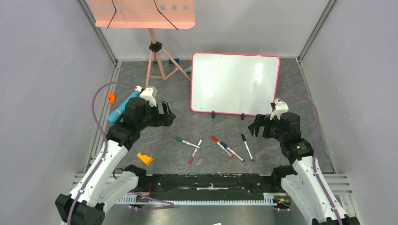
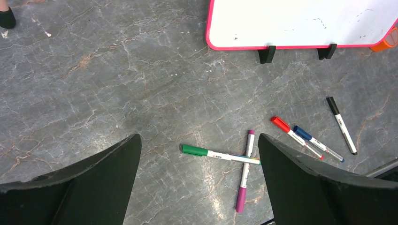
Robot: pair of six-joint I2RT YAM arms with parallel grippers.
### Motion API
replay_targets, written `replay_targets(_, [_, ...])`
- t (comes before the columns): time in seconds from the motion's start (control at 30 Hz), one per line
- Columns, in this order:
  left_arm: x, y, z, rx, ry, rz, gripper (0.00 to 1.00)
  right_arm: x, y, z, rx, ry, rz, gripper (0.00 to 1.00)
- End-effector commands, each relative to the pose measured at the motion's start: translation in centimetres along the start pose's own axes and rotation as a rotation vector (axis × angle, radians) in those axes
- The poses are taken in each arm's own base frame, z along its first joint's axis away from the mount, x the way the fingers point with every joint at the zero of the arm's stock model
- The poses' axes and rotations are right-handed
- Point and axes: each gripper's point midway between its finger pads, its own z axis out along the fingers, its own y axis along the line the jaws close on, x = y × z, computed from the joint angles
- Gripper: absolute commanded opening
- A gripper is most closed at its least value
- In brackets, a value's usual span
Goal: Write a sentence on the whiteboard
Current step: Pick up the whiteboard marker from the whiteboard marker.
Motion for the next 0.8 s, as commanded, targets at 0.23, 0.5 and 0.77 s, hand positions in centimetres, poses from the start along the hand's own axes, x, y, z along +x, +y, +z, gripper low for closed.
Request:
replay_targets(0.23, [-0.7, 0.3, 0.1, -0.010, -0.038, 0.048, 1.00, -3.9, 6.2, 1.3, -0.179, -0.122, -0.100, 0.99])
replay_targets(0.5, [0.1, 0.0, 0.8, 0.011, 0.011, 0.051, 1.00, -1.4, 15.7, 3.3, -0.350, -0.081, -0.266, 0.89])
replay_targets(0.77, [0.2, 0.4, 0.9, -0.010, 0.020, 0.053, 1.00, 4.0, 23.3, 4.3, -0.457, -0.031, -0.482, 0.73])
